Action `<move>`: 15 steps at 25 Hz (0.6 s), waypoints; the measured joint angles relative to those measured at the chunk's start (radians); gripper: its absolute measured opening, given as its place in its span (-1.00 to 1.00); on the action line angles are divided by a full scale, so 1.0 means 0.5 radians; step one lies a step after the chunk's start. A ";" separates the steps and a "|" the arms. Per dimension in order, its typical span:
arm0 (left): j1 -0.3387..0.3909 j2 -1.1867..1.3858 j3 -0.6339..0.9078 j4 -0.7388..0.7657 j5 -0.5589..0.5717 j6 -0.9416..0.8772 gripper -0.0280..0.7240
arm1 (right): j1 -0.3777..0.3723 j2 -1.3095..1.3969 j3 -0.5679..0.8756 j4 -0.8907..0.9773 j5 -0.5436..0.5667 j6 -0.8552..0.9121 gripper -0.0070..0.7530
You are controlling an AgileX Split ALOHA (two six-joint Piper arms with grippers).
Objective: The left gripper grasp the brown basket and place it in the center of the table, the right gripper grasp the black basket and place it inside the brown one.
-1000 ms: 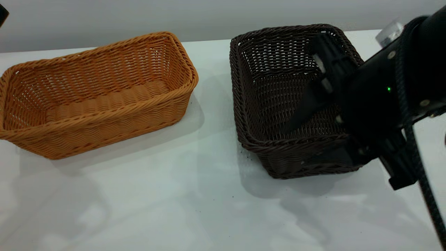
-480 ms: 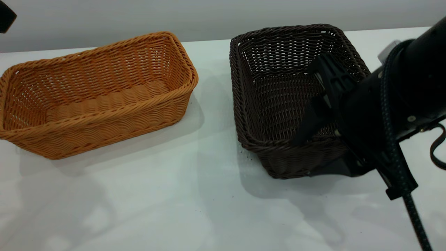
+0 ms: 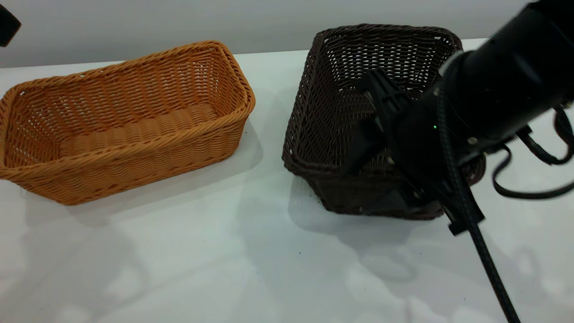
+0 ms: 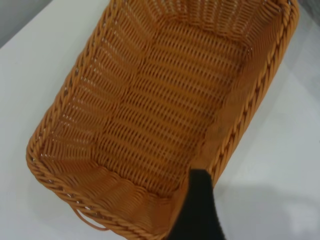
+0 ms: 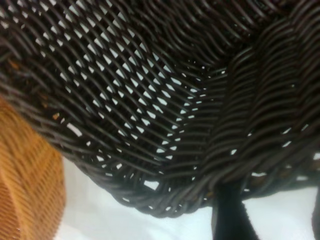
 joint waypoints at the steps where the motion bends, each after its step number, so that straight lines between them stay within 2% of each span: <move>1: 0.000 0.000 0.000 0.000 0.000 0.000 0.47 | 0.000 0.002 -0.014 0.000 -0.014 0.011 -0.08; 7: 0.000 0.000 0.000 0.000 0.000 0.000 0.47 | -0.003 0.000 -0.016 0.009 0.020 0.014 -0.08; 15: 0.000 0.000 0.000 0.000 0.000 0.000 0.47 | -0.003 -0.015 -0.016 0.017 0.216 -0.023 -0.10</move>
